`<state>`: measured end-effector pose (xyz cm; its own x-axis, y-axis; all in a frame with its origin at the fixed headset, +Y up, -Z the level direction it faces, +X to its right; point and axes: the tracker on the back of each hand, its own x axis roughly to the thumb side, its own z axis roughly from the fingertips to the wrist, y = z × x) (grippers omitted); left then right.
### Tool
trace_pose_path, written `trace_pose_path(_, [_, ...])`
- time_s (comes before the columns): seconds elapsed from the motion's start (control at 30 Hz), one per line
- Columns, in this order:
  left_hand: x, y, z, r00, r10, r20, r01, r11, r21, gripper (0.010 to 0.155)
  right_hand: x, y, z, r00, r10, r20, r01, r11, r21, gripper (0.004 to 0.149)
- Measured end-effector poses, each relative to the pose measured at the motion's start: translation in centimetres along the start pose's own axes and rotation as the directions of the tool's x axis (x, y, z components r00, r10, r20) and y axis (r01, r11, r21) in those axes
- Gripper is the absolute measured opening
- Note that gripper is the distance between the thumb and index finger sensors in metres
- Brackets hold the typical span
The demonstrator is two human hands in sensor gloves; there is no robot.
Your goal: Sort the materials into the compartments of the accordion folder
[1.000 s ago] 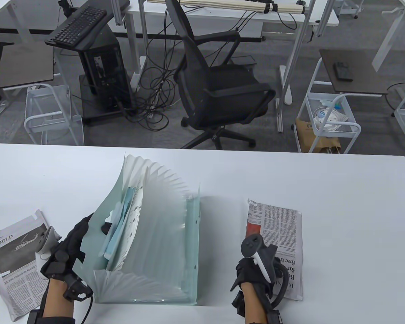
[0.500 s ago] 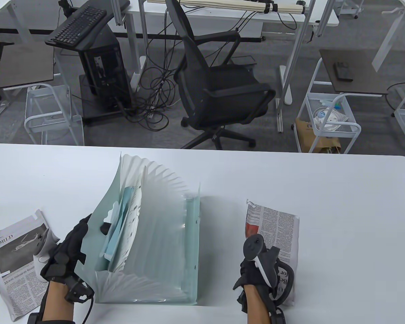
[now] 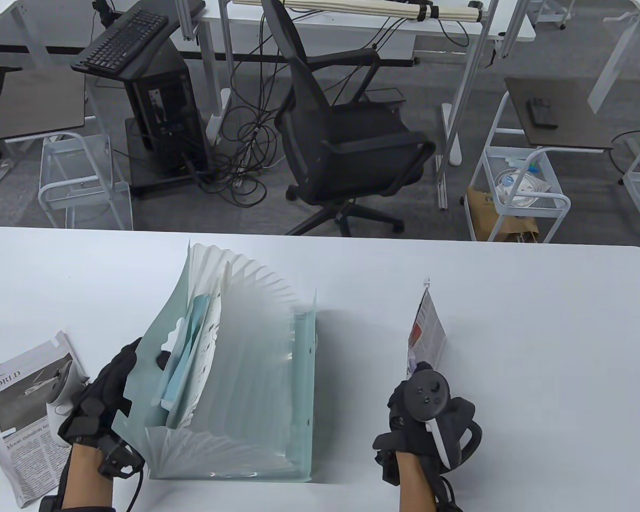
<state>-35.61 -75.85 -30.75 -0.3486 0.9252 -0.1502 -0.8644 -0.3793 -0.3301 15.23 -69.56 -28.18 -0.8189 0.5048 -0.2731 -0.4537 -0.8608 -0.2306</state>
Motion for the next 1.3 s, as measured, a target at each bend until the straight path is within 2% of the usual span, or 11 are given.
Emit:
trace_pose_path(0.37, [0.0,0.1,0.1,1.000,0.000,0.003,0.000,1.000,0.001,0.079,4.0,-5.2,1.7,0.957,-0.260,0.129,0.256,0.966,0.042,0.047])
trace_pose_path(0.53, [0.1,0.1,0.1,1.000,0.000,0.002,0.000,1.000,0.002,0.079,5.3,-7.7,1.6,0.877,-0.458,0.150,0.444,0.889,0.114,0.047])
trace_pose_path(0.7, [0.0,0.2,0.1,1.000,-0.009,0.001,0.009,1.000,0.003,0.079,6.7,-9.8,1.5,0.800,-0.570,0.185,0.544,0.820,0.177,0.048])
trace_pose_path(0.97, [0.0,0.2,0.1,1.000,0.005,0.008,-0.005,1.000,-0.003,0.078,8.8,-10.8,1.1,0.676,-0.712,0.192,0.651,0.698,0.298,0.049])
trace_pose_path(1.17, [0.1,0.1,0.1,1.000,0.018,0.014,-0.017,1.000,-0.008,0.078,11.3,-10.5,1.2,0.555,-0.818,0.151,0.706,0.559,0.434,0.050])
trace_pose_path(1.3, [0.1,0.1,0.1,0.999,0.026,0.019,-0.026,1.000,-0.006,0.078,13.1,-9.7,1.2,0.535,-0.836,0.121,0.696,0.517,0.497,0.051])
